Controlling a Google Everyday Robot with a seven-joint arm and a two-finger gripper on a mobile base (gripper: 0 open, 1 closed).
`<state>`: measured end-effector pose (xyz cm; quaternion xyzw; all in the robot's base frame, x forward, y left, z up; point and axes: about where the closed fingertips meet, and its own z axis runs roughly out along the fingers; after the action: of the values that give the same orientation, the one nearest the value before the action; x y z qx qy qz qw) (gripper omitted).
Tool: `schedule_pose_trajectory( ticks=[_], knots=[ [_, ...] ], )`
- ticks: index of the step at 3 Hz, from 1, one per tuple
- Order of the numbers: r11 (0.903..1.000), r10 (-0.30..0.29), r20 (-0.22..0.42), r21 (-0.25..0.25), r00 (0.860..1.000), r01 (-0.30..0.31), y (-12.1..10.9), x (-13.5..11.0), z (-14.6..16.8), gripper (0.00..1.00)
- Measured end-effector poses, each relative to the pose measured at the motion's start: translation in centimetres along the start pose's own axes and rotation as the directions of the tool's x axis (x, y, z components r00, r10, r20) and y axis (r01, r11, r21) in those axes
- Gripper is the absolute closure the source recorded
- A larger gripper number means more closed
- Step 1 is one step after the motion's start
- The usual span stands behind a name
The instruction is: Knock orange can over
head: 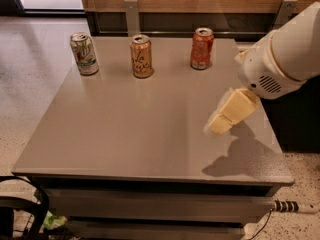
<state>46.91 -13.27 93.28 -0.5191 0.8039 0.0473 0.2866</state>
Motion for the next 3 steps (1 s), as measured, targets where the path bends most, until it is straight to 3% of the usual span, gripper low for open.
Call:
schedule_pose_trajectory(
  ticks=[1, 2, 3],
  knots=[
    [0.9960, 0.089, 0.119, -0.003, 0.989, -0.089, 0.5, -0.5, 3.6, 0.00],
    [0.9910, 0.085, 0.326, 0.071, 0.942, -0.114, -2.8, -2.5, 6.3, 0.00],
    [0.9677, 0.045, 0.440, 0.204, 0.897, -0.148, -7.8, -3.8, 5.3, 0.00]
  ],
)
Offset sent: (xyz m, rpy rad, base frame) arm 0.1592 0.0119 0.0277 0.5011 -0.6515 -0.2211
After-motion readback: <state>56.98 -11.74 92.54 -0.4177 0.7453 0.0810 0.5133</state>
